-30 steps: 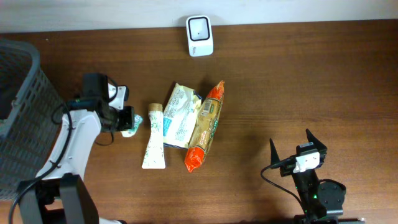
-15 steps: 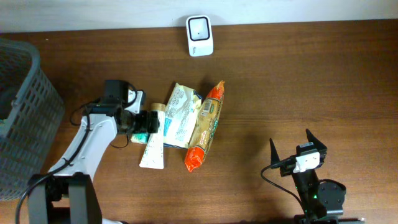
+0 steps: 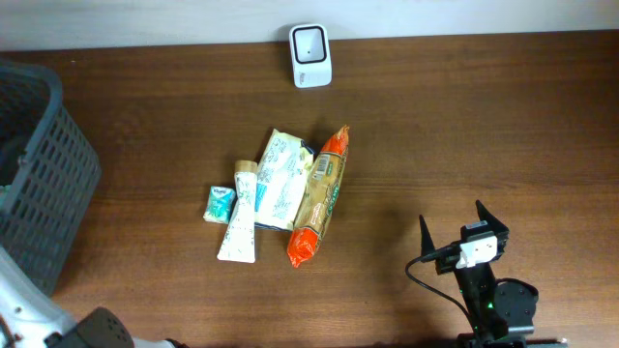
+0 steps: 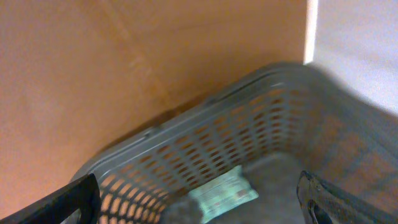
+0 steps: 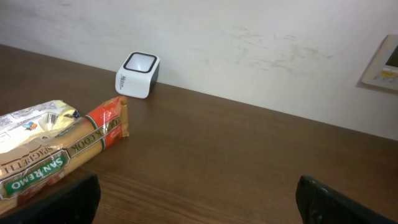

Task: Scan the item barcode
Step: 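Place the small tissue pack beside the white tube, then grasp the light green wipes pack from the basket with the left gripper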

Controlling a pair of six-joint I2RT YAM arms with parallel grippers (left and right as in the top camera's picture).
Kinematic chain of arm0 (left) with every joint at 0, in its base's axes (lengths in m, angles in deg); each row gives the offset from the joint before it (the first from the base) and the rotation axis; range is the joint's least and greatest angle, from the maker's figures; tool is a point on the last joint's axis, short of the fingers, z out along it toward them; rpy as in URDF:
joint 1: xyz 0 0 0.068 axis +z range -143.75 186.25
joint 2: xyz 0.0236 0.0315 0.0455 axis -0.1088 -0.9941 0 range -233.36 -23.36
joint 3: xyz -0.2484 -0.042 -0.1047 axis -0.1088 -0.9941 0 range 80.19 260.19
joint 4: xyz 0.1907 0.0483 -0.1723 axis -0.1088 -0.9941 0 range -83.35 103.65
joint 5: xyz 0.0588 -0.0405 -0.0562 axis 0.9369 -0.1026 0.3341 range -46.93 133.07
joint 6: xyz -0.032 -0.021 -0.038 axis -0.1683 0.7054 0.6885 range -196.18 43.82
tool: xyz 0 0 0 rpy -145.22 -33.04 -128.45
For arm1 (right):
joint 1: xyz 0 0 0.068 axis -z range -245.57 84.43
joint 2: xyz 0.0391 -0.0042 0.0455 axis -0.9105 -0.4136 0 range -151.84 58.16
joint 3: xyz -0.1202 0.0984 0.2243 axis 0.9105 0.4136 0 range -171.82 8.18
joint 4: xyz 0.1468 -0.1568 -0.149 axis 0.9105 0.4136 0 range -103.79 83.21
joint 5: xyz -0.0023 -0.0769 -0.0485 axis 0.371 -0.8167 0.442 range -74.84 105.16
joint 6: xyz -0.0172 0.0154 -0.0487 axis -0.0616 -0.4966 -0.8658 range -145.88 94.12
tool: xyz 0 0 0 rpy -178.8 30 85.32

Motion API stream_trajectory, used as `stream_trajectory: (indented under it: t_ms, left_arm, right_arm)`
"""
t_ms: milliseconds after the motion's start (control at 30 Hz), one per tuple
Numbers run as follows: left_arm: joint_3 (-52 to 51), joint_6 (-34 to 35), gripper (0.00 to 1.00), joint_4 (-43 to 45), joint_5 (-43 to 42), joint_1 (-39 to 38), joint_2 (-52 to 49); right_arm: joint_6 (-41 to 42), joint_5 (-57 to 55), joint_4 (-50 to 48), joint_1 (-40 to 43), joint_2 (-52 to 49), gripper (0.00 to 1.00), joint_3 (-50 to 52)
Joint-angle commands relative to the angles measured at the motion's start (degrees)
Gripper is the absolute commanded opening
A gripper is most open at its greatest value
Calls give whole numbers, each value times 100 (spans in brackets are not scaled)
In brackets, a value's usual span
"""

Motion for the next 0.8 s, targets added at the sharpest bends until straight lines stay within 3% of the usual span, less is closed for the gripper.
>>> stream_trajectory:
  t_ms: [0,100,133,233,367,500,633,767]
  left_arm:
    - [-68,-247,95,-378,-354,544,-608]
    - [-122,-243,96,-968,-365,933,-1145]
    - [-122,-254,98,-1228,-608,1126,-1368]
    - [-122,-678,93,-1574,-1290,1506,-1943]
    - [-122,-1235,92,-1436,-2050,1523,-2636]
    - [-127,-1394,90,-1178,-2107,1523,-3279]
    - [-127,-2184,90,-678,-2162,1523,-3755]
    - [-127,-2332,90,-350,-2168,1519,-4085]
  right_arm:
    - [63,26,20,37,37,99,42]
    - [63,26,20,37,39,99,42]
    - [63,26,20,37,37,98,42]
    - [63,26,20,37,37,99,42]
    - [63,26,20,37,37,99,42]
    - [63,26,20,37,37,99,42]
    - [63,26,20,37,37,99,42]
    - [63,26,20,37,39,99,42]
